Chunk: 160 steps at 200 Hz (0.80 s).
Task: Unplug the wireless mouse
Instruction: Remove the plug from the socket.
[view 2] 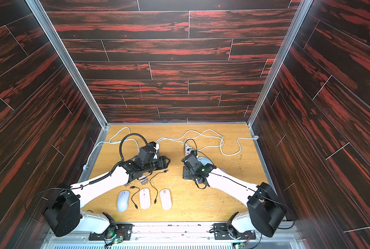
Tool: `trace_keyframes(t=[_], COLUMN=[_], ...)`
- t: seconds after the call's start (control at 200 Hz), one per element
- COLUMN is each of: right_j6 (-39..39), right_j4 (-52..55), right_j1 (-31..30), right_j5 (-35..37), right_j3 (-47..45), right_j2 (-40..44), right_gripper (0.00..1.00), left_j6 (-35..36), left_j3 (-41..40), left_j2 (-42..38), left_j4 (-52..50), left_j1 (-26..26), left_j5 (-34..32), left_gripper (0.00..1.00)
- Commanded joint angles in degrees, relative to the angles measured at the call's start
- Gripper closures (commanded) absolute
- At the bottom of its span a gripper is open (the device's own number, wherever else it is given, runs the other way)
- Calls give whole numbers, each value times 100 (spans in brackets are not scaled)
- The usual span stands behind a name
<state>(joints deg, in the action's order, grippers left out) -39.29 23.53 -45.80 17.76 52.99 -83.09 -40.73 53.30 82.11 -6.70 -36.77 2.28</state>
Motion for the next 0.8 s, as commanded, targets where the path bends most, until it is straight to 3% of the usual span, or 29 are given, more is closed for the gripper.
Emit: trace_keyframes(t=[0.0,0.376,0.797], right_j6=[66,218,62], right_j4=[36,-261,-146], right_j1=[121,188,189], right_j5=[6,-114,-78], right_j3=[206,458,501], right_j2=[-278,-843,-829], right_gripper=[41,52,81], left_j6=[172,34,-48], left_j3=[339,123,25], left_j2=[-40,-125,55], left_j4=[-191,-159,-51], left_j1=[6,32,46], left_j5=[-210,-251,-123], left_gripper=[38,39,40])
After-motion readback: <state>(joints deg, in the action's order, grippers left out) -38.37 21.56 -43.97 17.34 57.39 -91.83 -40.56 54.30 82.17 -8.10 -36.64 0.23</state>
